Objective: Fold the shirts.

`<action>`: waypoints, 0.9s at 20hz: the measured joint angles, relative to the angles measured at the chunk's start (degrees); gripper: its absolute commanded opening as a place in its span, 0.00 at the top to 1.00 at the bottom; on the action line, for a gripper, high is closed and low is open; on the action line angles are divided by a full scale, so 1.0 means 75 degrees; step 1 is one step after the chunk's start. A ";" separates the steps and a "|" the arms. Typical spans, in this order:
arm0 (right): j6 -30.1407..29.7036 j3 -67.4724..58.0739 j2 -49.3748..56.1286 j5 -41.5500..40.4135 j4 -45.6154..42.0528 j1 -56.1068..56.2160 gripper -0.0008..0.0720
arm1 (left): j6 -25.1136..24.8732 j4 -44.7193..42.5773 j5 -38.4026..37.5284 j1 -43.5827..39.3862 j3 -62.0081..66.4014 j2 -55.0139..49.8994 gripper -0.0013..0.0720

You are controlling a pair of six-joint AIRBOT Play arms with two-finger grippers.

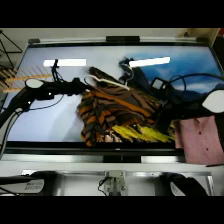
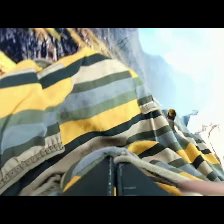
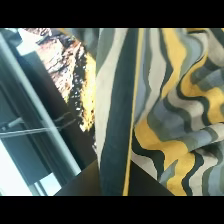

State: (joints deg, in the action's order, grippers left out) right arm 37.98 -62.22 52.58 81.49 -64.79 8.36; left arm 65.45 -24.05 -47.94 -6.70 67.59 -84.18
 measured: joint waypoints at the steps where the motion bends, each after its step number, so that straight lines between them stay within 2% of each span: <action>1: 0.0041 0.0000 0.0000 0.0012 -0.0029 0.0000 0.92 | -0.0020 -0.0003 -0.0038 0.0050 0.0070 0.0041 0.91; 13: 0.0108 0.0000 -0.0003 0.0227 -0.0382 0.0000 0.92 | -0.0239 -0.0017 -0.0239 0.0358 0.0545 0.1040 0.91; 18: 0.0111 -0.0003 -0.0003 0.0411 -0.0309 -0.0006 0.92 | -0.0259 -0.0029 -0.0242 0.0041 0.1335 0.1291 0.91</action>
State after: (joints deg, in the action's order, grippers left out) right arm 38.81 -62.24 52.56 84.58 -67.11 8.32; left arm 63.51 -24.27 -49.76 -6.39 77.60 -74.50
